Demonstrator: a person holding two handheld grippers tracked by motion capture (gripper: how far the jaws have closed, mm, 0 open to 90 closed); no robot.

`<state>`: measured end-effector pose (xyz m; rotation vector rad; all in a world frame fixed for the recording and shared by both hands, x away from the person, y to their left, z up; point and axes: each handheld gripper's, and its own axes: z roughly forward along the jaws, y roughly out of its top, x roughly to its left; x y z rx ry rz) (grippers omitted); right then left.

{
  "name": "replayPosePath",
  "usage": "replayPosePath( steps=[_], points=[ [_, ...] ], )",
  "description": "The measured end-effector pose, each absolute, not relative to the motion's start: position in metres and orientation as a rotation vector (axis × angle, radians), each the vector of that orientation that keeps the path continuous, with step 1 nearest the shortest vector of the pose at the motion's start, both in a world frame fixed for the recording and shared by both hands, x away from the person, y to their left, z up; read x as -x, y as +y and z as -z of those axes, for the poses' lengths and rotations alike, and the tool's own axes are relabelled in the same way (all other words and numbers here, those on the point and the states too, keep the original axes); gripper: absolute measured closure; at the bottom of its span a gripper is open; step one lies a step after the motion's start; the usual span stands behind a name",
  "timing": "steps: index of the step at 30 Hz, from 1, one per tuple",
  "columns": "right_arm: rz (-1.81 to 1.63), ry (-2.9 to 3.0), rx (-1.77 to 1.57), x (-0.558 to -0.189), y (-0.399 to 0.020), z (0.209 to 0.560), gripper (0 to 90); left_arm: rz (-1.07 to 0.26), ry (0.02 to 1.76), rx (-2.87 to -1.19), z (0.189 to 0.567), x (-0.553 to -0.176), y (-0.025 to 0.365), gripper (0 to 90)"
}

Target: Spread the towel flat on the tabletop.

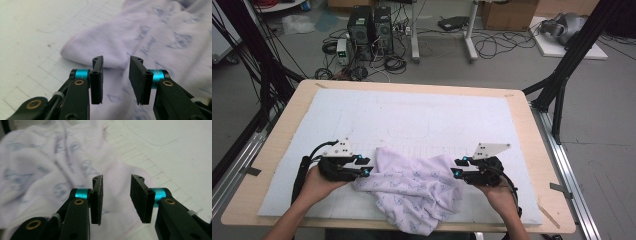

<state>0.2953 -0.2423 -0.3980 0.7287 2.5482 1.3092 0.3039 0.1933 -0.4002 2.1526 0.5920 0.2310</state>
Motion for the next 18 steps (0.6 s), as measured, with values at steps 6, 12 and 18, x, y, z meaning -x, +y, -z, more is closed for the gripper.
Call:
replayPosePath(
  steps=[6,12,18],
  points=[
    [-1.141,2.616,-0.792,-0.324,-0.228,0.422,56.5,-0.206,0.672,-2.27,0.431,-0.324,0.181,66.0],
    [-1.081,2.666,-0.795,-0.333,-0.218,0.439,69.3,-0.233,0.672,-2.311,0.434,-0.324,0.179,87.1],
    [-1.071,2.659,-0.776,-0.332,-0.218,0.431,86.5,-0.303,0.675,-2.295,0.428,-0.315,0.183,88.4]
  ],
)
